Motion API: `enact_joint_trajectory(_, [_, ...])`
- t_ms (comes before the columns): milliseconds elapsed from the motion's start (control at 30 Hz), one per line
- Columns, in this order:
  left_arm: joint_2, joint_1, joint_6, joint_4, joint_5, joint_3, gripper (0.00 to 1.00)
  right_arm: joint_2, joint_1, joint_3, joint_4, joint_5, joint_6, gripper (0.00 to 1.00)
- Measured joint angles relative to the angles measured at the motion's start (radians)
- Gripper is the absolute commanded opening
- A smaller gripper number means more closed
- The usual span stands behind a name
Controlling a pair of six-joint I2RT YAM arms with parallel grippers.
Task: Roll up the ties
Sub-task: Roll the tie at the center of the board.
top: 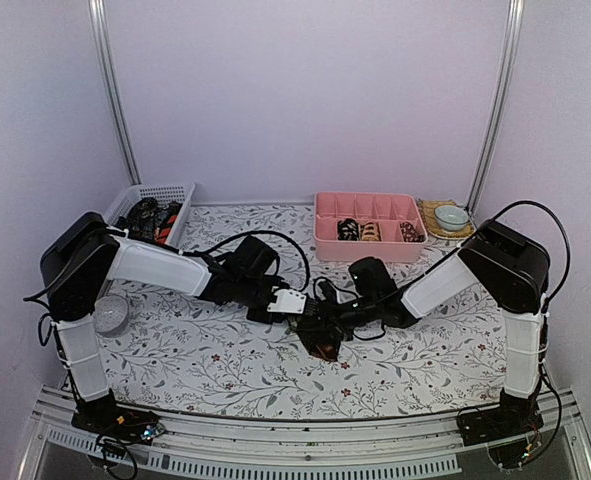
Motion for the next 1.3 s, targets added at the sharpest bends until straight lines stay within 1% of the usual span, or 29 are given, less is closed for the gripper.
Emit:
enact_joint_trajectory(33, [0.000, 0.000, -0.012, -0.003, 0.002, 0.004, 0.42, 0.000, -0.002, 0.000, 0.000, -0.002, 0.000, 0.32])
enact_joint_trajectory(100, [0.000, 0.000, -0.033, -0.007, 0.004, 0.011, 0.37, 0.000, -0.005, 0.000, -0.002, -0.005, 0.000, 0.32])
enact_joint_trajectory(133, [0.000, 0.000, -0.042, -0.010, 0.006, 0.013, 0.36, 0.000, -0.006, 0.000, -0.002, -0.006, 0.000, 0.32])
enact_joint_trajectory(333, [0.002, 0.000, -0.091, -0.015, 0.016, 0.014, 0.37, 0.000, -0.016, -0.011, 0.007, -0.016, 0.000, 0.35])
enact_joint_trajectory(667, [0.023, -0.002, -0.180, -0.040, 0.016, 0.044, 0.38, -0.019, -0.040, -0.022, -0.022, -0.022, -0.034, 0.35])
enact_joint_trajectory(733, [0.031, -0.004, -0.215, -0.055, 0.015, 0.060, 0.38, -0.032, -0.050, -0.032, -0.030, -0.018, -0.039, 0.35])
enact_joint_trajectory(833, [0.037, -0.007, -0.277, -0.074, 0.014, 0.074, 0.38, -0.055, -0.070, -0.051, -0.043, -0.013, -0.042, 0.40])
enact_joint_trajectory(1067, [0.037, -0.013, -0.415, -0.098, -0.006, 0.075, 0.39, -0.069, -0.097, -0.071, -0.034, -0.013, -0.032, 0.40])
enact_joint_trajectory(1100, [0.037, -0.013, -0.433, -0.101, -0.010, 0.075, 0.41, -0.069, -0.100, -0.076, -0.026, -0.016, -0.026, 0.40])
enact_joint_trajectory(1200, [0.037, -0.014, -0.481, -0.108, -0.032, 0.075, 0.51, -0.069, -0.109, -0.082, -0.011, -0.021, -0.016, 0.40])
enact_joint_trajectory(1267, [0.037, -0.014, -0.502, -0.116, -0.042, 0.075, 0.62, -0.069, -0.113, -0.083, -0.009, -0.025, -0.011, 0.40])
enact_joint_trajectory(1300, [0.036, -0.011, -0.513, -0.123, -0.040, 0.075, 0.69, -0.070, -0.116, -0.084, -0.008, -0.028, -0.008, 0.40])
